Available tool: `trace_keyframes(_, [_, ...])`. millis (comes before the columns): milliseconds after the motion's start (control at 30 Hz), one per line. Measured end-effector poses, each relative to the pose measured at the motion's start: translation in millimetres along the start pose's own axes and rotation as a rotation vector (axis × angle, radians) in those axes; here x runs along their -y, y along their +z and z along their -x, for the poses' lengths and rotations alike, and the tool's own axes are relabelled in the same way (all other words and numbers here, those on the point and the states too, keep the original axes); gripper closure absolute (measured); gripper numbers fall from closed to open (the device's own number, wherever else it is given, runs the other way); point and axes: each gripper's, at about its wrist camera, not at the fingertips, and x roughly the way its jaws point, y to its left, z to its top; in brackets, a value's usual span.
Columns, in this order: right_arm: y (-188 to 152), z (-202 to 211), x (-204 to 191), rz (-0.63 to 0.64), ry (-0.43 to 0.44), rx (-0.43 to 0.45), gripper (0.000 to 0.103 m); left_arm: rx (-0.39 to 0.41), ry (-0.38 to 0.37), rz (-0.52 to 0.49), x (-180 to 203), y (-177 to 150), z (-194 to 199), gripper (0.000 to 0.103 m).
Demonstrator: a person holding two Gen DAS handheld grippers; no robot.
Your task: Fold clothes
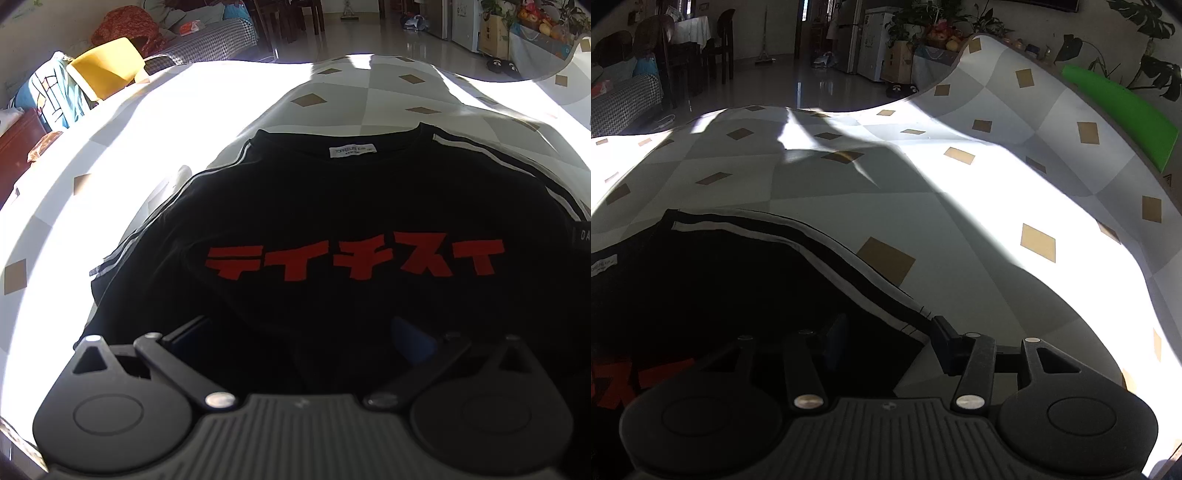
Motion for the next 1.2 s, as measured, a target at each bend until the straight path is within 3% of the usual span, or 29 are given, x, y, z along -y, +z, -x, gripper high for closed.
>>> trace_keyframes(67, [-1,0,-2,0.023,0.012,0.019,0.061,0.001,0.002,-0.004,1,0,0,0.000])
trace_keyframes(200, [0,-3,-3,0.054,0.003,0.042,0.084,0.002,0.004,-0.014,2,0,0,0.000])
trace_keyframes(333, [5,-10,0,0.085,0.009,0.045,0.094,0.001,0.001,-0.022,2,0,-1,0.000])
trace_keyframes(533, [20,-23,1,0.114,0.038,0.042,0.095,0.002,-0.002,-0.018,2,0,-1,0.000])
trace_keyframes(767, [38,-34,4,0.056,0.058,0.040,0.095,0.003,-0.001,-0.017,5,1,-2,0.000])
trace_keyframes(1033, [50,-18,7,0.069,0.038,0.183,0.095,0.000,0.002,-0.013,7,2,-3,0.000])
trace_keyframes(1200, [52,-9,12,0.066,0.043,0.217,0.094,0.003,0.013,-0.011,9,1,-2,0.000])
